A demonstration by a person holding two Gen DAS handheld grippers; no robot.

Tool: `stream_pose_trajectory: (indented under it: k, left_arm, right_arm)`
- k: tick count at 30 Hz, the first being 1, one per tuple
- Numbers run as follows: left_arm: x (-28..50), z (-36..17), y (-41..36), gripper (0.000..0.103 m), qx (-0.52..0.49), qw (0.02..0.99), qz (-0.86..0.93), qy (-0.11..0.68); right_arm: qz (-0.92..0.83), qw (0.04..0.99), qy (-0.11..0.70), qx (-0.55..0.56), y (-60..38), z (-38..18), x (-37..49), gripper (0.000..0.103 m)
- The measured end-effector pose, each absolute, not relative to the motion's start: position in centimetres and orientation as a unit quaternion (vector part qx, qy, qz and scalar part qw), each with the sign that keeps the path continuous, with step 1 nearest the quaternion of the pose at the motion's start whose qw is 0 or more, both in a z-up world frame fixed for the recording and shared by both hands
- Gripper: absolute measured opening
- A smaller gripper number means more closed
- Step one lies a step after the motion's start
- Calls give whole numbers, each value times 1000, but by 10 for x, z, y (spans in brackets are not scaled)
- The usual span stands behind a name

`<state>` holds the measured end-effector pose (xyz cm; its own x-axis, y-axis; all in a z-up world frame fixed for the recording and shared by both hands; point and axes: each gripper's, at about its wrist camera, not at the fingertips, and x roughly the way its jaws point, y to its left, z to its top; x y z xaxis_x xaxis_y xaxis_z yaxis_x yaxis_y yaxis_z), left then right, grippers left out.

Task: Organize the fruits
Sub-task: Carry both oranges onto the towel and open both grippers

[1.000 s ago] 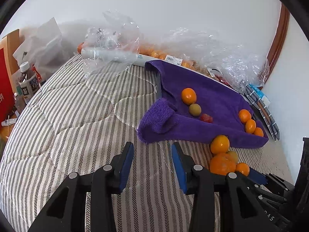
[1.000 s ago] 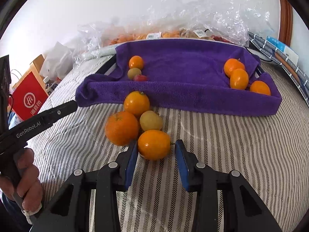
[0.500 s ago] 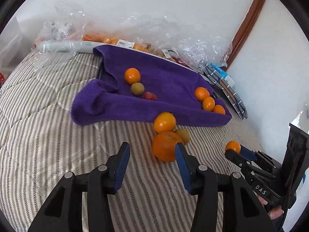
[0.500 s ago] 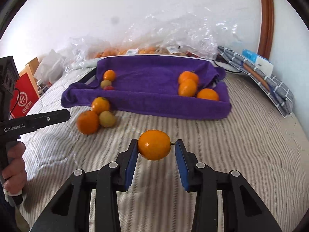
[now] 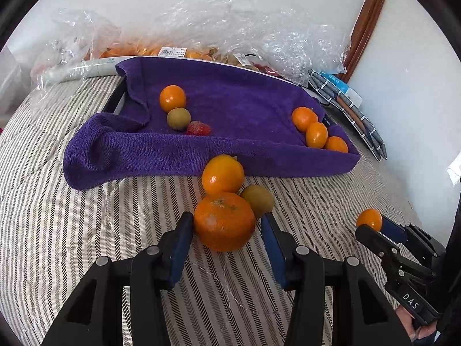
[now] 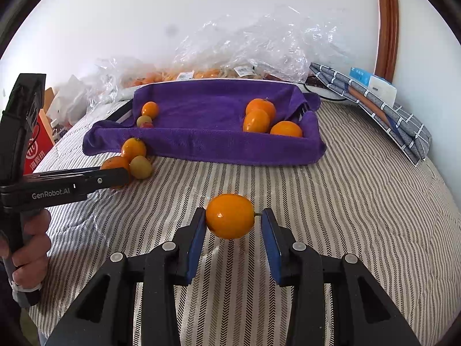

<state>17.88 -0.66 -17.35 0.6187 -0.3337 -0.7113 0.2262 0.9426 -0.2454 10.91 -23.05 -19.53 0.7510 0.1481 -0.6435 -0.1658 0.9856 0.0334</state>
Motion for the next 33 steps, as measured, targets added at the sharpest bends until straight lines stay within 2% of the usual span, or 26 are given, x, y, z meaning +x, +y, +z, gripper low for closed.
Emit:
stream_pose_trajectory:
  k: [1, 10, 18, 26, 33]
  left_arm:
    - [178, -174, -7, 40, -62, 899, -152, 407]
    - [164, -167, 21, 39, -86, 903, -138, 397]
    - [171, -140, 55, 39, -89, 926, -80, 359]
    - [211, -116, 63, 39, -115, 933, -63, 335]
    - [260, -117, 38, 39, -146, 927, -80, 336]
  right_arm:
    - [83, 936, 343, -11, -231, -195, 109, 39]
    - [82, 938, 336, -9, -231, -187, 109, 39]
    - [81, 945, 317, 8, -237, -166, 133, 39]
    - [64, 953, 295, 7, -250, -139, 177, 39]
    - [55, 956, 288, 1, -261, -130, 224, 39]
